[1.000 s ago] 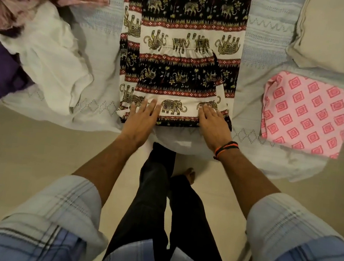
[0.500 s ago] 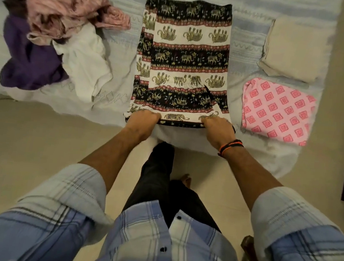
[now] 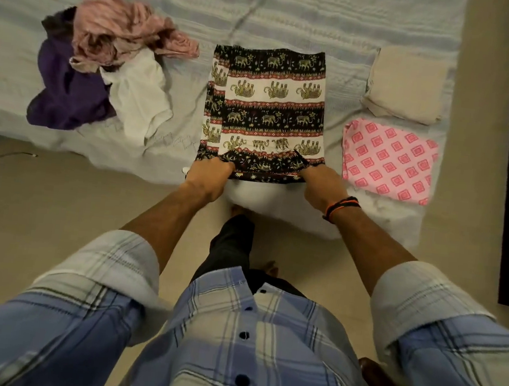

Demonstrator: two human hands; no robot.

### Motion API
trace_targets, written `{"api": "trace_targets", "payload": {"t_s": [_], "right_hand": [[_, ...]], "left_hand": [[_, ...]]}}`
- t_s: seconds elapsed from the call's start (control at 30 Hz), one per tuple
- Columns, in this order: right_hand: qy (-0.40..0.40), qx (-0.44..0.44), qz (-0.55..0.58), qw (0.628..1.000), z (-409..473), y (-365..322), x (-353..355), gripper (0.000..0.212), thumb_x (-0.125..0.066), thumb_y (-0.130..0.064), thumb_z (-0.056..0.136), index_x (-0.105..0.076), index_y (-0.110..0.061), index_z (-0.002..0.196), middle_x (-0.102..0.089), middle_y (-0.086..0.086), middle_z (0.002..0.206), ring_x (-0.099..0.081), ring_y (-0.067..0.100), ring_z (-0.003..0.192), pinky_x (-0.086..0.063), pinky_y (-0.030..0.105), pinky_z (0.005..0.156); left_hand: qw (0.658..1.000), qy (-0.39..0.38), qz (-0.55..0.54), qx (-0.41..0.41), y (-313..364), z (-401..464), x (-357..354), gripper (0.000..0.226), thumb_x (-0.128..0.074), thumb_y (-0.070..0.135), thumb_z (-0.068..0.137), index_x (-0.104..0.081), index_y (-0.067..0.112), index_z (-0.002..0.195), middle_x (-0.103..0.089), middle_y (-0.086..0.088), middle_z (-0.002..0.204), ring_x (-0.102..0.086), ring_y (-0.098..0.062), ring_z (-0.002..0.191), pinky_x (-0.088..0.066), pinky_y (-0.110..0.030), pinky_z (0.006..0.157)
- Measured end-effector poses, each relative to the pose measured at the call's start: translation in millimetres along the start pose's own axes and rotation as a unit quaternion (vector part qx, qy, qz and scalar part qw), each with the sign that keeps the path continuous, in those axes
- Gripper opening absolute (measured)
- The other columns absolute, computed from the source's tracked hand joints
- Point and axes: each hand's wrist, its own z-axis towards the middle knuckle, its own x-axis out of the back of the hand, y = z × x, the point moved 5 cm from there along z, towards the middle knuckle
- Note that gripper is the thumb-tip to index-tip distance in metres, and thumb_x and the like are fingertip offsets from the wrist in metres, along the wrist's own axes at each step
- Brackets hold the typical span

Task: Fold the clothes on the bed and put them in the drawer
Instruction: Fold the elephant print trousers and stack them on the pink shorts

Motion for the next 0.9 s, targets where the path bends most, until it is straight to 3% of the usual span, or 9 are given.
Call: {"api": "trace_targets", "payload": {"t_s": [0.33,0.67,0.9], "right_hand": [[0.036,-0.002,0.031,0.999,75.4,13.9,61.2,0.025,-0.053,0.000,0.087,-0.068,-0.008,0.105,-0.067,0.017,0.098,-0.063,0.038,0.093,-0.056,0.046,0.081],[0.032,-0.036,0.037,0.998,164.9,22.6,112.5,0.029,-0.053,-0.002,0.087,-0.069,-0.008,0.111,-0.066,0.019,0.103,-0.062,0.038,0.094,-0.055,0.045,0.084],[0.001,-0.067,0.043,0.997,217.9,33.8,120.9,0.023,-0.054,-0.004,0.088,-0.066,-0.007,0.107,-0.065,0.016,0.100,-0.062,0.035,0.093,-0.054,0.042,0.079]], "left_hand": [[0.997,0.065,-0.021,0.041,-32.6,57.9,56.9,0.027,-0.055,0.005,0.089,-0.056,0.010,0.115,-0.066,-0.015,0.108,-0.064,-0.035,0.097,-0.051,-0.044,0.081],[0.996,0.065,-0.052,0.024,-79.7,148.8,107.9,0.027,-0.061,0.016,0.089,-0.058,0.011,0.115,-0.067,-0.013,0.104,-0.064,-0.032,0.095,-0.052,-0.042,0.079],[0.994,0.050,-0.094,0.025,-106.6,202.1,114.4,0.025,-0.062,0.010,0.087,-0.058,0.010,0.112,-0.066,-0.012,0.099,-0.062,-0.029,0.088,-0.052,-0.041,0.076]]}}
